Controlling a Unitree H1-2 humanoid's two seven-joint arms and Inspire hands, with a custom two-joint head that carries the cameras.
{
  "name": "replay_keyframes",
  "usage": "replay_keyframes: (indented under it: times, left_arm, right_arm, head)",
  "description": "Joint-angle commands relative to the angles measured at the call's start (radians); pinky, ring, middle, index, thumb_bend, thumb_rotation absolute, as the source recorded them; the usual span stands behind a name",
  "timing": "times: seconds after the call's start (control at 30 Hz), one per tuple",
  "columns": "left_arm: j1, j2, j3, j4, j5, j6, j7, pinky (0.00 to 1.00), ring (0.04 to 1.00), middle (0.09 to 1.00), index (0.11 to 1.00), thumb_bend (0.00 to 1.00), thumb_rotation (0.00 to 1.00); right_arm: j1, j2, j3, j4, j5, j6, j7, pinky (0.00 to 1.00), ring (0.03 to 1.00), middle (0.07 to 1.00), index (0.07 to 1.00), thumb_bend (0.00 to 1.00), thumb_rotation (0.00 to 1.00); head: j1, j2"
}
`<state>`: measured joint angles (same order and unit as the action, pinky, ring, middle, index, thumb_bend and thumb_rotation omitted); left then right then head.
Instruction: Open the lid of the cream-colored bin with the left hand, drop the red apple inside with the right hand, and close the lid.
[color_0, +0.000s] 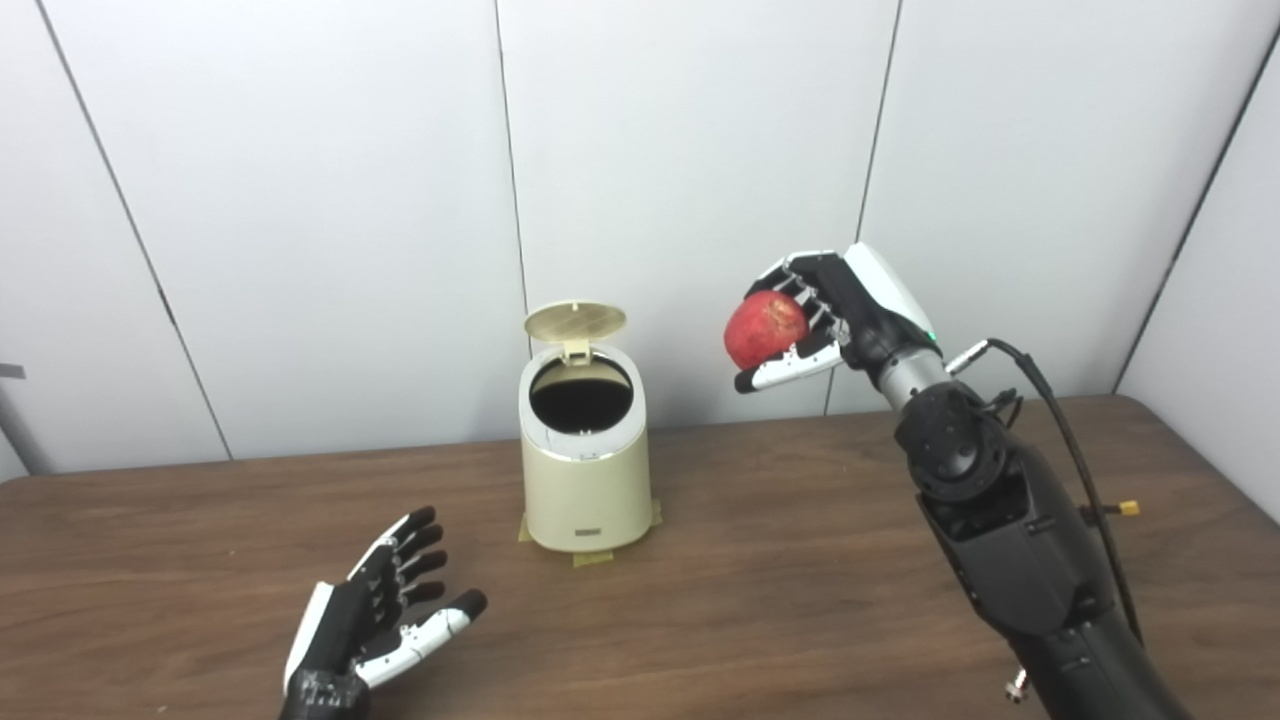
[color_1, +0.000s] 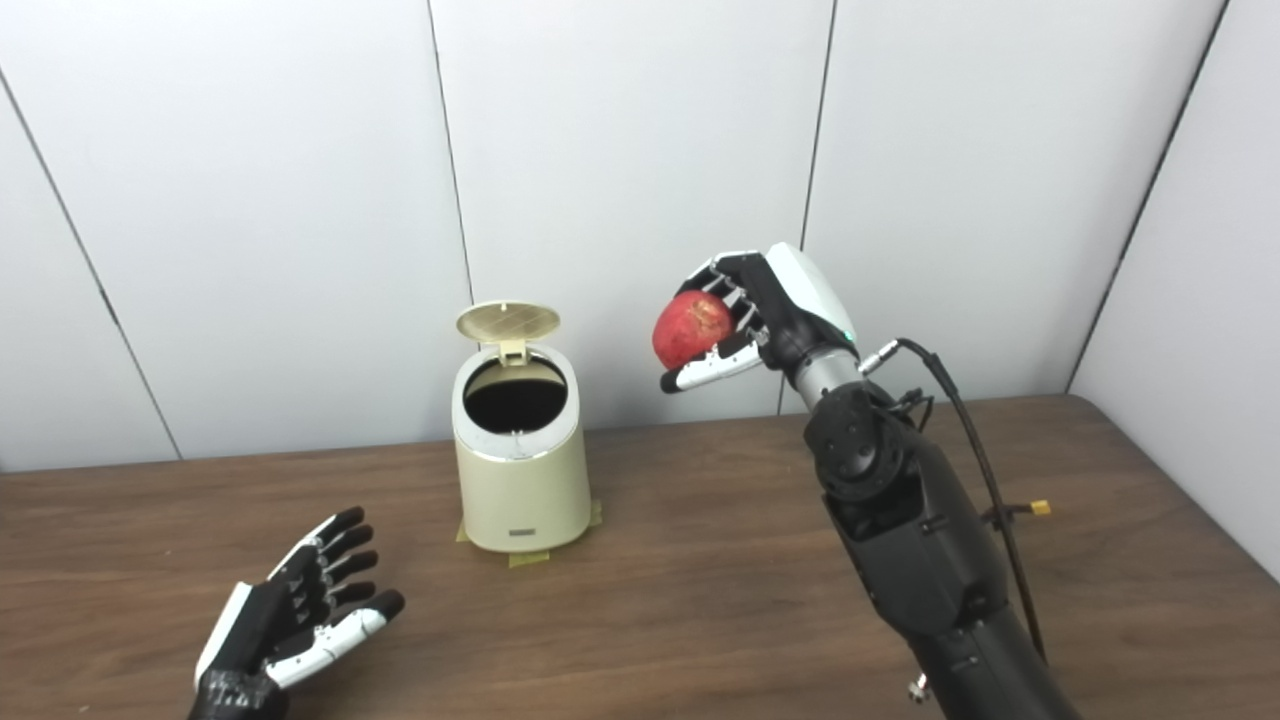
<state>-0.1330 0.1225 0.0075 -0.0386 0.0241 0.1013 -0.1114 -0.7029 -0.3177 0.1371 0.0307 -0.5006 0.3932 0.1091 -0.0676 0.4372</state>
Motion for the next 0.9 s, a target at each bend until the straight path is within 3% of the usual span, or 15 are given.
replay_keyframes:
  times: [0.0, 0.1, 0.27, 0.57, 0.87]
  left_arm:
    - [-0.03, -0.002, -0.002, -0.027, 0.011, -0.043, 0.016, 0.77, 0.84, 0.885, 0.906, 0.82, 0.25]
    - [-0.031, -0.006, -0.006, -0.027, 0.018, -0.048, 0.021, 0.76, 0.835, 0.884, 0.906, 0.83, 0.26]
    - [-0.031, -0.01, -0.017, -0.035, 0.039, -0.048, 0.032, 0.78, 0.839, 0.884, 0.91, 0.83, 0.28]
    - [-0.026, -0.018, -0.02, -0.055, 0.041, -0.039, 0.043, 0.79, 0.842, 0.885, 0.934, 0.82, 0.28]
    - [-0.018, -0.023, -0.025, -0.081, 0.046, -0.017, 0.049, 0.81, 0.852, 0.89, 0.938, 0.83, 0.28]
  right_arm:
    - [-0.075, 0.01, 0.01, -0.036, -0.021, 0.022, 0.001, 0.27, 0.361, 0.473, 0.545, 0.51, 0.0]
    - [-0.093, 0.041, 0.024, -0.029, -0.016, 0.03, 0.003, 0.27, 0.359, 0.477, 0.546, 0.51, 0.0]
    - [-0.101, 0.071, 0.037, 0.036, 0.008, -0.081, -0.026, 0.26, 0.348, 0.471, 0.556, 0.51, 0.0]
    - [-0.105, 0.168, 0.046, 0.068, -0.005, -0.05, -0.05, 0.27, 0.365, 0.489, 0.547, 0.51, 0.0]
    - [-0.125, 0.207, 0.055, 0.145, 0.001, -0.071, -0.063, 0.26, 0.362, 0.481, 0.547, 0.51, 0.0]
  head:
    - [0.001, 0.002]
    - [0.011, 0.003]
    - [0.027, 0.006]
    - [0.043, 0.017]
    - [0.059, 0.03]
